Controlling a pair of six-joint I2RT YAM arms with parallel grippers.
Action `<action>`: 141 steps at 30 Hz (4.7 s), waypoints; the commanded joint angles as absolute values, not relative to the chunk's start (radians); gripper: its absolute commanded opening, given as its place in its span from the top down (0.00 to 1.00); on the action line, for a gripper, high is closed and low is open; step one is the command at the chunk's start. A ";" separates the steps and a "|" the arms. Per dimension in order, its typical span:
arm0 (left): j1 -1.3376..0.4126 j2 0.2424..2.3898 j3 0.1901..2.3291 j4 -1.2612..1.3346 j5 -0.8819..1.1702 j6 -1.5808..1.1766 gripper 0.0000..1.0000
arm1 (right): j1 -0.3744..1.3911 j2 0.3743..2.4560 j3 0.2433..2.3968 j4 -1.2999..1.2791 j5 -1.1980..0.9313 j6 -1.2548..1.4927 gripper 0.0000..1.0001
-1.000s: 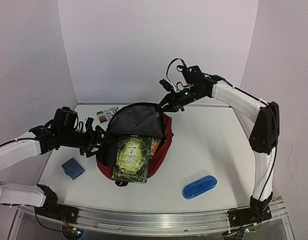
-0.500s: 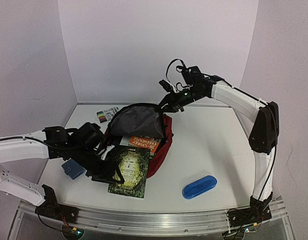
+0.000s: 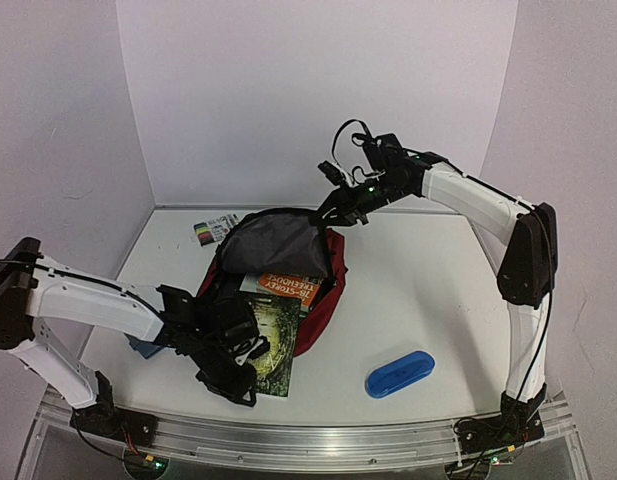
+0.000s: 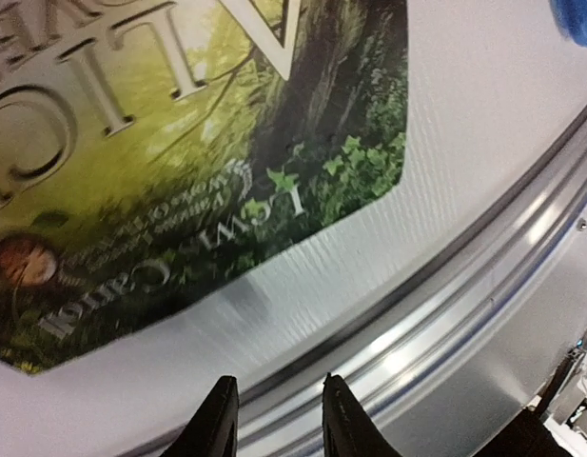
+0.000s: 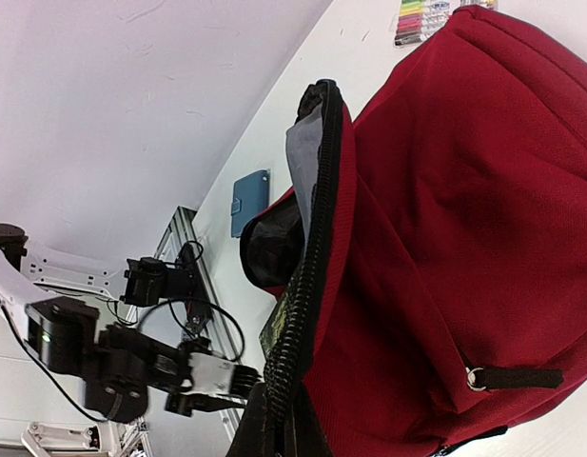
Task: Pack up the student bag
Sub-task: Place the book in the student bag.
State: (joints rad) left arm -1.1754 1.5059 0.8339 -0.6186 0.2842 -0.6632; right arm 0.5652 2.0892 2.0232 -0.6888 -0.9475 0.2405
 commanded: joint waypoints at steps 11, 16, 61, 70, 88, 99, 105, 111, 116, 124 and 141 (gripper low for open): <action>-1.186 1.689 0.876 -0.501 0.103 -0.594 0.74 | 0.561 2.063 1.988 -0.654 -0.949 0.238 1.00; -1.142 1.653 0.941 -0.543 0.014 -0.563 0.74 | 0.565 2.059 1.979 -0.652 -0.955 0.241 1.00; -0.602 1.131 0.405 -0.105 0.519 -0.770 0.18 | 0.572 2.039 1.970 -0.640 -0.947 0.236 1.00; -0.537 1.383 0.404 0.143 0.715 -0.707 0.24 | 0.572 2.023 1.975 -0.644 -0.933 0.226 1.00; -0.537 1.600 0.428 0.475 0.827 -0.788 0.78 | 0.573 2.028 1.967 -0.643 -0.922 0.223 1.00; -0.537 1.367 0.447 0.431 0.825 -0.916 1.00 | 0.572 2.035 1.996 -0.644 -0.930 0.225 1.00; -0.537 1.301 0.432 0.469 0.811 -0.994 1.00 | 0.572 2.024 2.005 -0.643 -0.945 0.220 1.00; -0.537 1.361 0.451 0.600 0.852 -1.084 1.00 | 0.572 2.011 2.038 -0.638 -0.977 0.216 1.00; -0.537 1.475 0.496 0.696 0.925 -1.130 1.00 | 0.572 2.005 2.085 -0.635 -0.995 0.218 1.00; -0.537 1.628 0.557 0.812 0.955 -1.179 1.00 | 0.572 1.993 2.083 -0.624 -1.017 0.227 1.00; -0.416 1.737 0.914 0.385 0.821 -1.073 0.92 | 0.574 1.948 1.989 -0.623 -1.007 0.209 1.00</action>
State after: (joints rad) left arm -0.4487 1.7518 0.7770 0.5395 0.8963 -1.1851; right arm 0.5682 2.0254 1.9838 -0.6648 -0.9634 0.2238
